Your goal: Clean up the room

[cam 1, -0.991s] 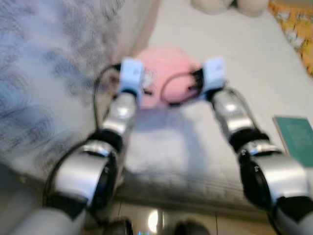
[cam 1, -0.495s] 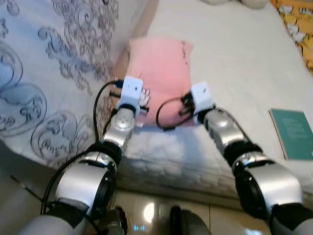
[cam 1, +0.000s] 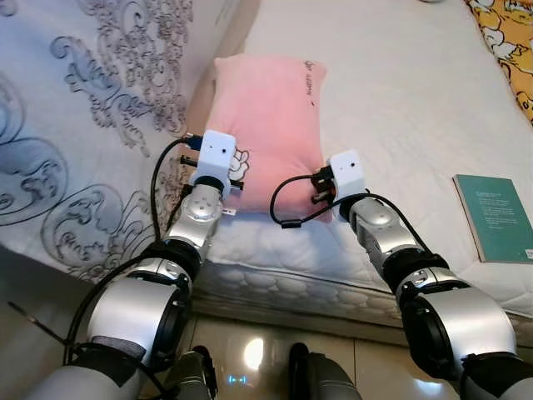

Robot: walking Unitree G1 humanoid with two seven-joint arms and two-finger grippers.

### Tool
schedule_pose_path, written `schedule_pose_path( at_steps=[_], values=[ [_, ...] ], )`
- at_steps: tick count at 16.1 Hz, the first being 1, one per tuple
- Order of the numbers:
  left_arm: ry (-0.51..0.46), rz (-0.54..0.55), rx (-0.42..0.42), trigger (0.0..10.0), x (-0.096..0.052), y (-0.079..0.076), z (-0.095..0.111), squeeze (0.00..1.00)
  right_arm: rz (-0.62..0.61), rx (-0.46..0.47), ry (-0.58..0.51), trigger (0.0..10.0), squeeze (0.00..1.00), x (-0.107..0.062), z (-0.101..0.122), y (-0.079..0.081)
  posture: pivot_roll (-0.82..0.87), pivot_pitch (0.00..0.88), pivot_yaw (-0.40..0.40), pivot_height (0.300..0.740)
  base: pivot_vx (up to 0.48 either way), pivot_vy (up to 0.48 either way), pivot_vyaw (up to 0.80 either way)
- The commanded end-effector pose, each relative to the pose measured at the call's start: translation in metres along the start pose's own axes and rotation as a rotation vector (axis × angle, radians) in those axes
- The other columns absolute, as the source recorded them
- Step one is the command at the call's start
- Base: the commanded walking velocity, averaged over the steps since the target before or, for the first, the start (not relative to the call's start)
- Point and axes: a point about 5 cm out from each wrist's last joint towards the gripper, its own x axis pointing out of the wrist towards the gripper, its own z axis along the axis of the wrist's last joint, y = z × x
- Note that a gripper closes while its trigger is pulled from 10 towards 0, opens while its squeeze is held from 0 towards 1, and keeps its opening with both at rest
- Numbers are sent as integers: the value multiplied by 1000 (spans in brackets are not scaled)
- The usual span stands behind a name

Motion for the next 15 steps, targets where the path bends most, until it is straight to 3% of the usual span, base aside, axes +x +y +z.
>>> schedule_pose_path(
  at_steps=[1, 6, 7, 8, 9, 10, 11, 12, 13, 14, 15],
  values=[
    [-57, 35, 52, 10000, 4, 13, 11, 1000, -28, 38, -40, 10000, 1000, 1, 5, 1, -48, 247, -51, 740, 0, 0, 0],
    [-220, 75, 138, 10000, 11, 43, 45, 1000, -9, 156, -201, 10000, 1000, 6, 32, 18, -47, 203, -42, 740, 0, 0, 0],
    [-252, 79, 158, 10000, 13, 53, 53, 1000, -1, 218, -232, 10000, 1000, 6, 33, 25, -48, 191, -37, 740, 0, 0, 0],
    [-263, 83, 135, 10000, 14, 65, 60, 1000, -4, 304, -235, 10000, 1000, 5, 27, 34, -50, 169, -24, 740, 0, 0, 0],
    [-263, 72, 60, 10000, 13, 69, 60, 1000, -10, 325, -243, 10000, 1000, 3, 22, 40, -47, 150, -16, 740, 0, 0, 0],
    [-275, 56, -9, 10000, 10, 69, 57, 0, -47, 300, -288, 10000, 1000, -1, 23, 43, -45, 124, -14, 740, 0, 0, 0],
    [-281, 57, -46, 10000, 7, 70, 55, 0, -60, 257, -324, 10000, 1000, -5, 25, 44, -43, 117, -13, 740, 0, 0, 0],
    [-298, 46, -111, 10000, -1, 65, 48, 0, -88, 177, -396, 10000, 176, -16, 28, 43, -36, 72, -8, 740, 0, 0, 0],
    [-309, 13, -157, 10000, -17, 52, 38, 0, -140, 166, -423, 10000, 0, -36, 20, 36, -33, 46, -10, 740, 0, 0, 0],
    [-310, -38, -159, 10000, -29, 39, 31, 0, -183, 177, -397, 10000, 0, -52, 5, 30, -23, 4, -11, 740, 0, 0, 0],
    [-305, -54, -172, 10000, -33, 34, 28, 0, -196, 182, -384, 10000, 0, -59, -1, 28, -21, 0, -13, 740, 0, 0, 0]
  ],
)
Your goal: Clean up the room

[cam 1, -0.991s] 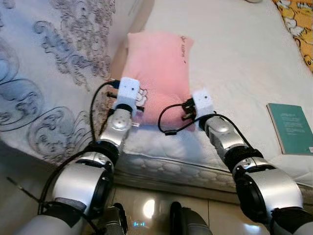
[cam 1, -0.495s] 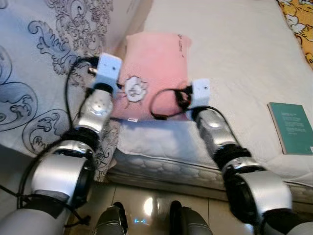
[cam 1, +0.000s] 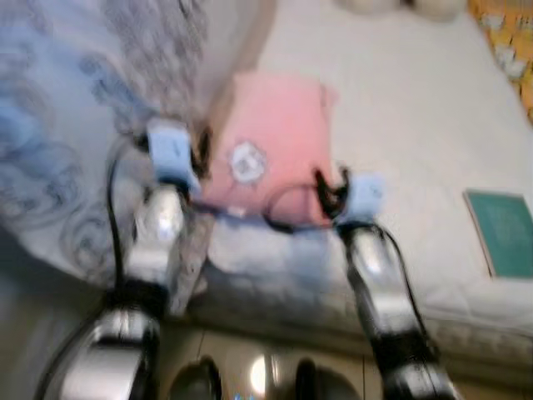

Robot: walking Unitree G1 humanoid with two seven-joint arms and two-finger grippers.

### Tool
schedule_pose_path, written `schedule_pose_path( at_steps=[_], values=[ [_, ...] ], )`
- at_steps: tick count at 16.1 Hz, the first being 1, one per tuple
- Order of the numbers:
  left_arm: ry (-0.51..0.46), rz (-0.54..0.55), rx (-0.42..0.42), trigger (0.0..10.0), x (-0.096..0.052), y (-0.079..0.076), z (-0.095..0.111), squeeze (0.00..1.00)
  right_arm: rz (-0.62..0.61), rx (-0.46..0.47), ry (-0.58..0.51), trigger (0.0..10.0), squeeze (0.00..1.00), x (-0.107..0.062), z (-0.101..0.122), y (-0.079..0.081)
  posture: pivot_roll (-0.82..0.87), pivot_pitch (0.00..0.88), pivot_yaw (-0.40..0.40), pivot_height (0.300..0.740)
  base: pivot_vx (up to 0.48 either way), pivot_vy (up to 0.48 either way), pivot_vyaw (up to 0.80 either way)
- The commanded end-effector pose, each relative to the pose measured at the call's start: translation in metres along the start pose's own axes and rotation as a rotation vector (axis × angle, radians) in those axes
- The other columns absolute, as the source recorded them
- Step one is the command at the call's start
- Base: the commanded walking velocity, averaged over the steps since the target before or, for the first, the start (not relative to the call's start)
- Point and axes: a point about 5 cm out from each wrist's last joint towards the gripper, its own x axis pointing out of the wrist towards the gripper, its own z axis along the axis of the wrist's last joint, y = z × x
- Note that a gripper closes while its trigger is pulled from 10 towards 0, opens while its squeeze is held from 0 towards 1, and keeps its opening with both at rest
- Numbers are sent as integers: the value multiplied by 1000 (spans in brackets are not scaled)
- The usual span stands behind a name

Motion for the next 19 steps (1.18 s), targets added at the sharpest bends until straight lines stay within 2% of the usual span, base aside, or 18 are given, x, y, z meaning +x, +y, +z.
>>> schedule_pose_path(
  at_steps=[1, 3, 4, 5, 6, 7, 8, 10, 12, 13, 15, 16, 17, 18, 19],
  values=[
    [-45, -52, -27, 10000, -2, -12, 11, 0, -32, -14, 4, 10000, 0, -15, 2, -9, -17, 0, -14, 740, 0, 0, 0],
    [-38, -80, -62, 10000, -16, -21, 7, 0, -83, -55, -13, 10000, 0, -34, 9, -21, -36, 0, -13, 740, 0, 0, 0],
    [-25, -89, -61, 10000, -29, -26, 6, 0, -135, -113, -55, 10000, 0, -50, 23, -31, -45, 0, -11, 740, 0, 0, 0],
    [-7, -90, -56, 10000, -41, -27, 7, 1000, -163, -169, -75, 10000, 0, -67, 33, -38, -52, 0, -8, 740, 0, 0, 0],
    [-3, -90, -51, 10000, -46, -25, 7, 1000, -176, -187, -69, 10000, 0, -76, 33, -41, -57, 0, -5, 740, 0, 0, 0],
    [40, -78, 25, 10000, -57, -16, -2, 1000, -235, -198, -9, 10000, 1000, -98, 20, -55, -54, 0, 5, 740, 0, 0, 0],
    [68, -57, 44, 10000, -60, -13, -9, 1000, -246, -178, 5, 10000, 1000, -100, 15, -58, -56, 0, 7, 740, 0, 0, 0],
    [194, 38, 78, 10000, -70, -3, -31, 1000, -287, -19, 95, 10000, 1000, -100, -3, -67, -62, 0, 11, 740, 0, 0, 0],
    [231, 55, 96, 10000, -73, -4, -38, 1000, -292, 36, 159, 10000, 1000, -96, -15, -72, -57, 0, 10, 740, 0, 0, 0],
    [245, 58, 96, 10000, -73, -5, -39, 1000, -268, 54, 161, 10000, 1000, -93, -15, -73, -55, 0, 9, 740, 0, 0, 0],
    [250, 55, 82, 10000, -73, -7, -40, 1000, -231, 27, 170, 10000, 1000, -85, -15, -72, -50, 0, 1, 740, 0, 0, 0],
    [256, 65, 62, 10000, -72, -5, -41, 1000, -214, -29, 179, 10000, 1000, -79, -16, -70, -44, 0, -3, 740, 0, -465, 0],
    [259, 67, 57, 10000, -71, -5, -42, 1000, -207, -22, 179, 10000, 78, -77, -17, -68, -45, 0, -3, 740, 0, -461, 0],
    [260, 62, 48, 10000, -70, -7, -42, 1000, -195, -11, 176, 10000, 0, -72, -16, -66, -46, 0, -3, 740, 0, -458, 0],
    [258, 57, 44, 10000, -68, -8, -42, 1000, -184, -26, 168, 10000, 0, -68, -14, -64, -51, 0, -2, 740, 0, -435, 0]
  ],
)
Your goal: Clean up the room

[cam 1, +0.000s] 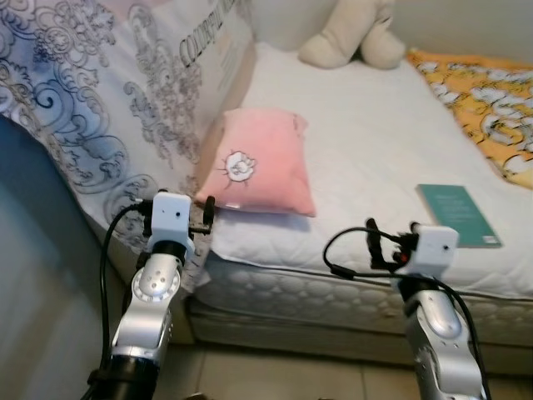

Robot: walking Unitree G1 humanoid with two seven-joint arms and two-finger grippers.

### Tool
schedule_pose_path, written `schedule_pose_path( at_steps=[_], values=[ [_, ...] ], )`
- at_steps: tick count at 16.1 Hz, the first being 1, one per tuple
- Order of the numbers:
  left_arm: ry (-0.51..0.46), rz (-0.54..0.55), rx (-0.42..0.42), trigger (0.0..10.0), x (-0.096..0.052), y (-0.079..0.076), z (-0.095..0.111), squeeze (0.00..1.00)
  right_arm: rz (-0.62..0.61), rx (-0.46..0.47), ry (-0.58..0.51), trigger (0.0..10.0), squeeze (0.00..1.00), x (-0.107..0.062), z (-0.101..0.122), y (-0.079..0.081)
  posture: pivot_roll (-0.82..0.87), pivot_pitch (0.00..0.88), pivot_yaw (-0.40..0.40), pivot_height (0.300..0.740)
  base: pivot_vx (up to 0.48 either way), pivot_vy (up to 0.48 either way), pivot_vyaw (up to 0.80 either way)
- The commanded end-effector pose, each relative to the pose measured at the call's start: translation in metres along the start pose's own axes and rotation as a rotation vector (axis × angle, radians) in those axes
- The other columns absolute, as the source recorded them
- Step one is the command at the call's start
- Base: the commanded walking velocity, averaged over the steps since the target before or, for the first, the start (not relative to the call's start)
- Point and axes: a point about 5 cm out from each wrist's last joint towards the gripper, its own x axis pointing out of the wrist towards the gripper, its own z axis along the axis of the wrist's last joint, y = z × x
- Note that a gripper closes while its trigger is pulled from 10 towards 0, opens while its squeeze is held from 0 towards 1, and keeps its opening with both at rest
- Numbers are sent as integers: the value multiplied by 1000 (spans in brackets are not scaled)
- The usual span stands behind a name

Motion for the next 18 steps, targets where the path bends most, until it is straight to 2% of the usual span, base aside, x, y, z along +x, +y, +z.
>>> schedule_pose_path(
  at_steps=[1, 3, 4, 5, 6, 9, 13, 18],
  values=[
    [10, -14, -17, 10000, 3, -6, 0, 1000, -1, -23, -7, 10000, 0, 5, 3, -1, -58, 0, 2, 740, 0, -435, 0],
    [9, -26, -25, 10000, 11, -8, 2, 1000, 35, -37, -19, 10000, 0, 11, 8, 5, -66, 0, 10, 740, 120, -414, 0],
    [-7, -50, -8, 10000, 15, -9, 6, 929, 32, -50, -30, 10000, 0, 13, 10, 6, -73, 0, 21, 740, 262, -398, 0],
    [-10, -54, -1, 10000, 15, -9, 6, 929, 32, -50, -31, 10000, 0, 14, 10, 7, -73, 0, 21, 740, 262, -398, 0],
    [-12, -64, -1, 10000, 18, -10, 7, 0, 47, -69, -33, 10000, 0, 15, 11, 9, -79, 0, 28, 740, 289, -382, 0],
    [-17, -86, -11, 10000, 24, -15, 9, 0, 29, -79, -51, 10000, 0, 18, 13, 12, -89, 0, 46, 740, 300, -371, 654],
    [-14, -107, -20, 10000, 27, -14, 9, 0, 8, -82, -46, 10000, 0, 16, 11, 12, -94, 0, 57, 740, 298, -372, 0],
    [-40, -168, -43, 10000, 28, -22, 11, 0, 7, -90, -45, 10000, 0, 15, 9, 13, -105, 0, 68, 740, 307, -365, 0]
  ],
)
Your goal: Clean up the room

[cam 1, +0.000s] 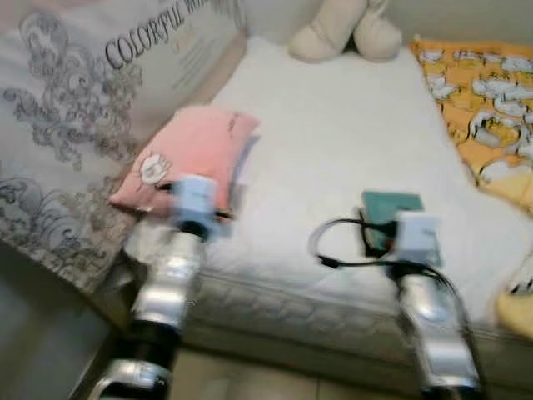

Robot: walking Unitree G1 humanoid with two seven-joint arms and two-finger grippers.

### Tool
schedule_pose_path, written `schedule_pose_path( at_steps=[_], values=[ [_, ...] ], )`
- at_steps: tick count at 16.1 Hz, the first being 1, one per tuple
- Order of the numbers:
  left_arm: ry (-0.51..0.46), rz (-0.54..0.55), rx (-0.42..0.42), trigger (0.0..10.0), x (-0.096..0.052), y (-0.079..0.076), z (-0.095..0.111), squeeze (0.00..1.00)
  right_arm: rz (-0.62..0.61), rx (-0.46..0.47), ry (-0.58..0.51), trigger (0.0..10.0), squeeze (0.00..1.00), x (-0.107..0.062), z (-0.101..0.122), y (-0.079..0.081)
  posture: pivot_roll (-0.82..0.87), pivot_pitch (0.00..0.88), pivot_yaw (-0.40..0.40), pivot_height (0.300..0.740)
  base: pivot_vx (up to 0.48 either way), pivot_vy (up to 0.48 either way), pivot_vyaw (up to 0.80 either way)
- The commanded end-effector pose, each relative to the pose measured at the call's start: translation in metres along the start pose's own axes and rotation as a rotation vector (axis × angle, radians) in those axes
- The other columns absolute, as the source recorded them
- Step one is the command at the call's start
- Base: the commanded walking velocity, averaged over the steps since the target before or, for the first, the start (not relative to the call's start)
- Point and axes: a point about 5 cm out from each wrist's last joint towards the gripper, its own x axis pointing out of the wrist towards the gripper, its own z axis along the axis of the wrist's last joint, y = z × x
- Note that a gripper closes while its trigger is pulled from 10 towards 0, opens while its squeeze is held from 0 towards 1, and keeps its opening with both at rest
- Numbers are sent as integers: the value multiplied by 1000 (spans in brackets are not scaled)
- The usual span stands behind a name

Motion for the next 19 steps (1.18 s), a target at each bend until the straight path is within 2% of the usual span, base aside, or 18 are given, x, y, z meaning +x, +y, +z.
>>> schedule_pose_path(
  at_steps=[1, 7, 9, 19],
  values=[
    [-10, 29, 22, 10000, -2, 14, 2, 0, 22, 6, -22, 10000, 0, 2, 4, 8, -106, 0, 69, 740, 307, -368, 0],
    [-37, -15, -11, 10000, -4, 8, 3, 0, 11, 1, -14, 10000, 0, 0, 2, 8, -107, 0, 73, 740, 304, -368, 0],
    [-33, -14, -11, 10000, -4, 10, 2, 0, 19, -9, 0, 10000, 0, 1, 1, 9, -102, 0, 73, 740, 0, 0, 0],
    [-27, -14, 25, 10000, -2, 21, 4, 0, 2, -19, 31, 10000, 0, 8, -5, 5, -81, 0, 76, 740, 0, 0, -763]
  ],
)
